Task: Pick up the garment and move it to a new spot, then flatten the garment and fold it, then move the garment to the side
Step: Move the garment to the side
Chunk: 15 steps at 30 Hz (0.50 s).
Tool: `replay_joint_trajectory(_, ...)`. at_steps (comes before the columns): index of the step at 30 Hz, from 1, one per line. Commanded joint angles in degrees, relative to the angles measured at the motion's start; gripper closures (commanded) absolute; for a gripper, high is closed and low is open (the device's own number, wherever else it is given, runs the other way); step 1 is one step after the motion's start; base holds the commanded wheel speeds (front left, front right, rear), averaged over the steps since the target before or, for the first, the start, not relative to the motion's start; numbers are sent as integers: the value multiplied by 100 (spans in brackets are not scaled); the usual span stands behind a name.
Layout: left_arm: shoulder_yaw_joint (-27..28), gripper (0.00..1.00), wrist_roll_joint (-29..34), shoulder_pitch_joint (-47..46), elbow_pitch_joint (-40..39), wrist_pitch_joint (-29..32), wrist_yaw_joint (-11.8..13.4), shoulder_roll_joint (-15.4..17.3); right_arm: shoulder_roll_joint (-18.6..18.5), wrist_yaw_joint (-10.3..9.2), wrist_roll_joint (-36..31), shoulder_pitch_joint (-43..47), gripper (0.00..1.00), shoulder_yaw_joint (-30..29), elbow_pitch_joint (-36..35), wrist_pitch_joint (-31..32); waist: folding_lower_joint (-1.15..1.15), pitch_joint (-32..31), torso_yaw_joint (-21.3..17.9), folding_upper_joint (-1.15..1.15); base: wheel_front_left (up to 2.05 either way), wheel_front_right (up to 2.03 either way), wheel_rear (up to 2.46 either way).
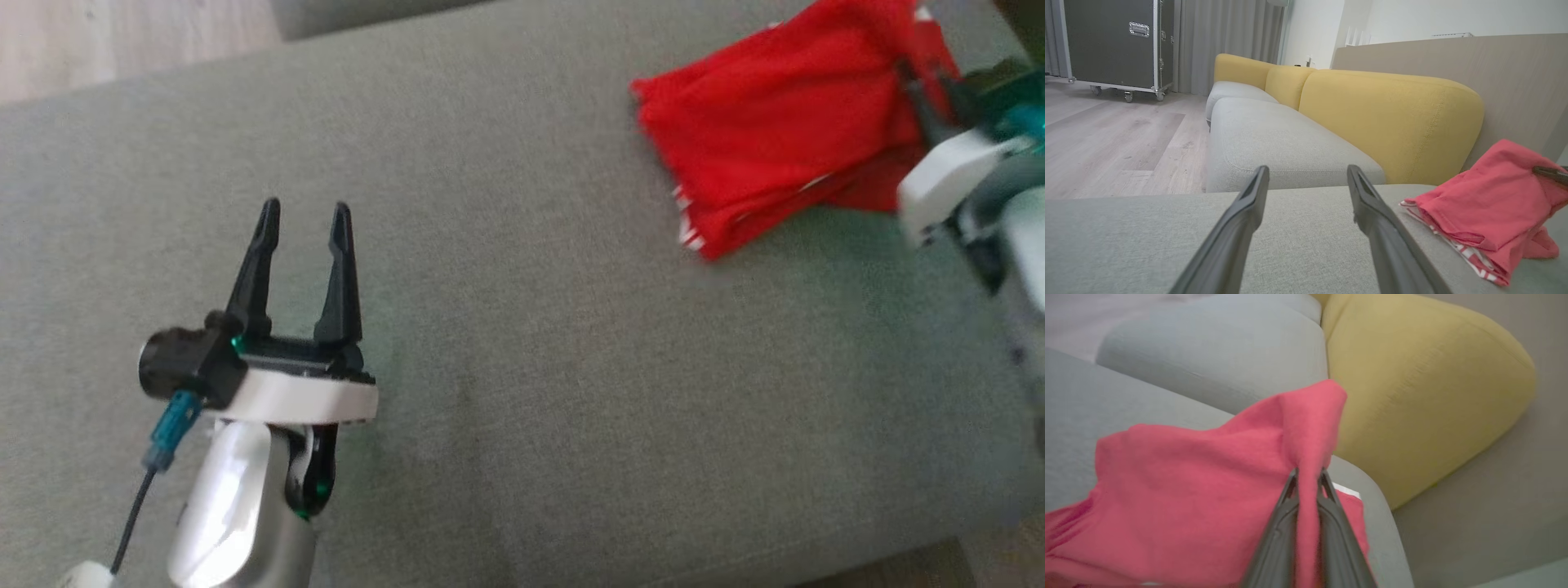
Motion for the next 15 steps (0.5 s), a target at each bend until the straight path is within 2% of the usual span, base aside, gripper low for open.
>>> replay_joint_trajectory(1,127,0,66,-229,-173,-29,-1,41,-185,-5,-69,-219,100,-53,-150,67,-1,283,-120,0,0,0,0)
replay_joint_trajectory(8,76,0,94,-500,-67,-29,-25,41,-718,-5,-353,-528,100,-561,143,579,-1,588,-24,0,0,0,0)
replay_joint_trajectory(15,84,0,84,-570,-24,-29,-35,41,-865,-5,-684,-549,100,-1188,386,821,-1,713,132,0,0,0,0)
